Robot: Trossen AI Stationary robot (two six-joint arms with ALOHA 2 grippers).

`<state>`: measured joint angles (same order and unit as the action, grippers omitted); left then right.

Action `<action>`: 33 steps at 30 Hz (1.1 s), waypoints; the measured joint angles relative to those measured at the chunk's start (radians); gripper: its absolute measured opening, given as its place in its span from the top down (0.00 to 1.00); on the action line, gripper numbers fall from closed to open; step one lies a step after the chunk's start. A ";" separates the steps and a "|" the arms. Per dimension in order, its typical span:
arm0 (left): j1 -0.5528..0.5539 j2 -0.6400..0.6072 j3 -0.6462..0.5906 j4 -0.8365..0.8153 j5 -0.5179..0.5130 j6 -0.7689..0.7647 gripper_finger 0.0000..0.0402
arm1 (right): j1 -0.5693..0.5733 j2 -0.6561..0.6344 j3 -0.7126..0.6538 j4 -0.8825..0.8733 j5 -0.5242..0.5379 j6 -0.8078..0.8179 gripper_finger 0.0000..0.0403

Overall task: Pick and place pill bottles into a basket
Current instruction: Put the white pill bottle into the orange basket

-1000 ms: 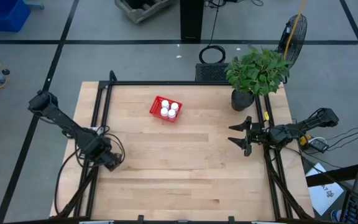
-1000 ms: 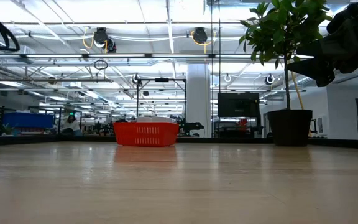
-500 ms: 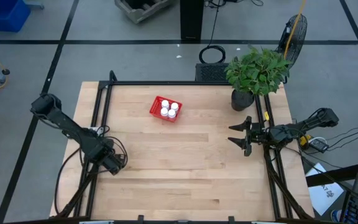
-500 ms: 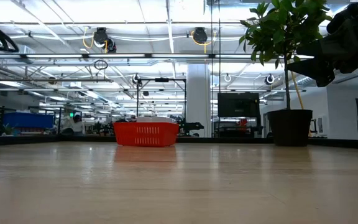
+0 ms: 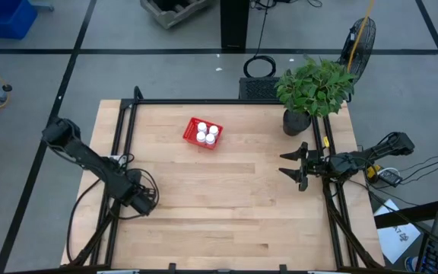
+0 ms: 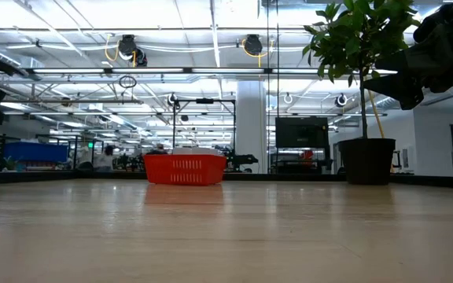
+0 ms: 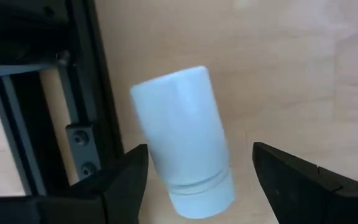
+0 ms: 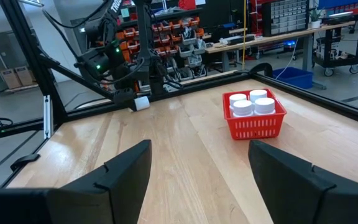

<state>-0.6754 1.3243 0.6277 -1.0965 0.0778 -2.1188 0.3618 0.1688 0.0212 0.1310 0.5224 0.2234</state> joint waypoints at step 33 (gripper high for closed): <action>0.213 0.064 0.116 0.078 0.574 0.744 0.59 | 0.000 0.000 0.000 0.000 0.000 0.000 0.36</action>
<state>-0.4626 1.3884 0.7441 -1.0180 0.6514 -1.3750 0.3618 0.1684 0.0212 0.1310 0.5224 0.2234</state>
